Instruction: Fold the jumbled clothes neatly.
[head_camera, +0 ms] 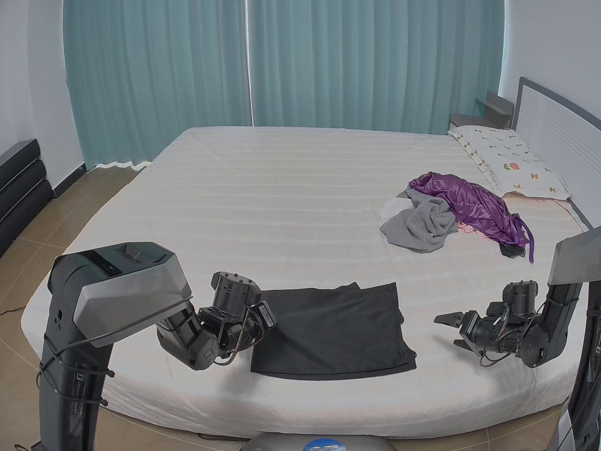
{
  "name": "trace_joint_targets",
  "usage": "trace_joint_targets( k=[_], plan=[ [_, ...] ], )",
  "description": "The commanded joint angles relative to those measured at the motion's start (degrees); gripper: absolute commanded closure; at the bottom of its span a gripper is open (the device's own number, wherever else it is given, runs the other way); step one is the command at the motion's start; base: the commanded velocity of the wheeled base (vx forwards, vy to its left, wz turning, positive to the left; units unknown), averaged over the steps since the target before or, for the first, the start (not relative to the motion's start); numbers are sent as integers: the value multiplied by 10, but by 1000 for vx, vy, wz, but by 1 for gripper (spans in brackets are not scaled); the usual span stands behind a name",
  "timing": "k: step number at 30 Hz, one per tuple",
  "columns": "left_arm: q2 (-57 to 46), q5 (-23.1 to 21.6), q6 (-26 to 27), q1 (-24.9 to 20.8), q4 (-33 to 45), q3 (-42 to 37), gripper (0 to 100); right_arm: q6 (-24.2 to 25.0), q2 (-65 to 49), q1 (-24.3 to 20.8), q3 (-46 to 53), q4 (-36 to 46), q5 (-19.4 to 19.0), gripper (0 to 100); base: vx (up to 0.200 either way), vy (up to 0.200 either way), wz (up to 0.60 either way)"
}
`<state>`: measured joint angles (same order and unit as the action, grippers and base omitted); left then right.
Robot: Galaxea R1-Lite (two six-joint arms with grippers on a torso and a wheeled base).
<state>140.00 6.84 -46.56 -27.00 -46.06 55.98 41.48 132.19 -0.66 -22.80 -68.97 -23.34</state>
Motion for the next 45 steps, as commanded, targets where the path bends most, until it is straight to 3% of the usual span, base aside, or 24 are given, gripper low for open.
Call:
trace_joint_targets(
  k=[1, 45],
  plan=[
    [-1, 0, -1, 2, 0, -2, 100, 0, 1, 0, 0, 0, 0, 0, 0, 200, 0],
    [-24, 8, -25, 61, -16, -45, 100, 1, 1, -3, -1, 0, 0, 0, 0, 200, 0]
  ],
)
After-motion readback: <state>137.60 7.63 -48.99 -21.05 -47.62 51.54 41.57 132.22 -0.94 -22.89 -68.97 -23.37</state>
